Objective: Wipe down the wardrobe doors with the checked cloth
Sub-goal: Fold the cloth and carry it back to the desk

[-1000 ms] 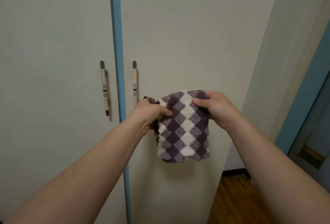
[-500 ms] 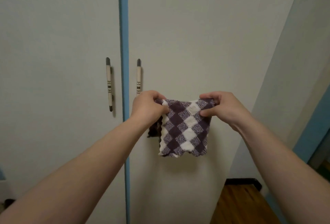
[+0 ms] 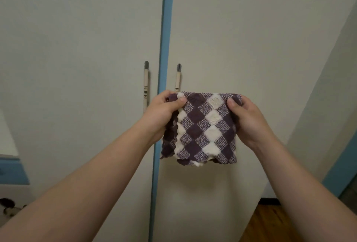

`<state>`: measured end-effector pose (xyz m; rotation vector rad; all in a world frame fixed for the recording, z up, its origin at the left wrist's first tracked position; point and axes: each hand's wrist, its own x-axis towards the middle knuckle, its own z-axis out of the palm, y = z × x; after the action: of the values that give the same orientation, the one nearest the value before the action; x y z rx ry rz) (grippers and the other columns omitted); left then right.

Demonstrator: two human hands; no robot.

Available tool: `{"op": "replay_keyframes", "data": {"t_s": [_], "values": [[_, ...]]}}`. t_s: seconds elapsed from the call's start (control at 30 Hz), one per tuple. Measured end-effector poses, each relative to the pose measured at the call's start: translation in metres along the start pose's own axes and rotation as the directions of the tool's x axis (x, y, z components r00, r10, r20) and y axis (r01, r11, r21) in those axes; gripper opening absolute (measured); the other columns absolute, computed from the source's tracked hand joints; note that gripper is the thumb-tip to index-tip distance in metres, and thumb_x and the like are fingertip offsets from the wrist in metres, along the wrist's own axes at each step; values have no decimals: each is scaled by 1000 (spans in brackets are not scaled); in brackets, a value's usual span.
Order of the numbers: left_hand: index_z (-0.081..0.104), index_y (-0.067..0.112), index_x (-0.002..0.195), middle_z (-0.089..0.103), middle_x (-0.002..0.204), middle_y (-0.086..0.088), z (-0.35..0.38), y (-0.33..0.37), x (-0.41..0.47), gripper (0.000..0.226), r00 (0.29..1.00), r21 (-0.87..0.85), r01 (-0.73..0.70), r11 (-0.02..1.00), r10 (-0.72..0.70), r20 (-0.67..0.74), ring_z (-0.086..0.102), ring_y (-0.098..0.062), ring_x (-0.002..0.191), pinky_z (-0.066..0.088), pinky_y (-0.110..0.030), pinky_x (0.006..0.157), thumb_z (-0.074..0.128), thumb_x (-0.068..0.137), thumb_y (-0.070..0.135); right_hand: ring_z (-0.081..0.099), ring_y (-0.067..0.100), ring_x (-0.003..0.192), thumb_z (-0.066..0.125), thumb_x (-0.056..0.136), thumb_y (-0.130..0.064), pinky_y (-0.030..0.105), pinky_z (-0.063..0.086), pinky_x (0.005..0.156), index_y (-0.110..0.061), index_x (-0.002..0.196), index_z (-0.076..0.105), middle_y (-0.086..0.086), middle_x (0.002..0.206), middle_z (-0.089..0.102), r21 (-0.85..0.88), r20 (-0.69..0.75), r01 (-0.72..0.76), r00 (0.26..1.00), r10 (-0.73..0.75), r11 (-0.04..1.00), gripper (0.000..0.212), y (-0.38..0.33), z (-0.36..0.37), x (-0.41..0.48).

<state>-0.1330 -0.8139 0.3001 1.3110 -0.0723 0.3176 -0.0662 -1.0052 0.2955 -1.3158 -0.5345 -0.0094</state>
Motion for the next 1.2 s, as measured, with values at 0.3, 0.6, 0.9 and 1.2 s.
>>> {"op": "replay_keyframes", "data": {"t_s": [0.3,0.6,0.9,1.2], "values": [[44,16,89,52,75,5,-130,18,-39,10,832,535,-295,791,488,-263,49,-10,68,38,-14,61,45,94,24,49,-12,64,44,92,-27,6,36,58,-18,92,45,-15,72,52,-570,-142,416,800,-583,709,10,44,175,-28],[42,15,90,46,72,12,-331,73,-89,11,733,725,-224,651,603,-314,44,2,65,32,-6,53,43,96,25,44,-3,53,44,91,-28,14,33,53,-19,93,43,-11,60,47,-503,-98,436,829,-550,747,9,94,387,-41],[44,16,90,46,71,13,-470,91,-92,9,694,739,-170,652,611,-380,44,5,62,32,-3,54,44,95,24,51,-12,65,45,92,-23,5,35,58,-18,95,45,-16,72,53,-396,-32,466,854,-519,791,6,145,518,-21],[45,16,92,49,73,9,-574,87,-41,11,709,722,-169,671,592,-383,45,-1,64,34,-6,54,45,95,27,52,-8,65,46,92,-23,7,37,59,-17,94,46,-15,72,53,-348,-54,460,860,-508,817,6,202,603,29]]}}
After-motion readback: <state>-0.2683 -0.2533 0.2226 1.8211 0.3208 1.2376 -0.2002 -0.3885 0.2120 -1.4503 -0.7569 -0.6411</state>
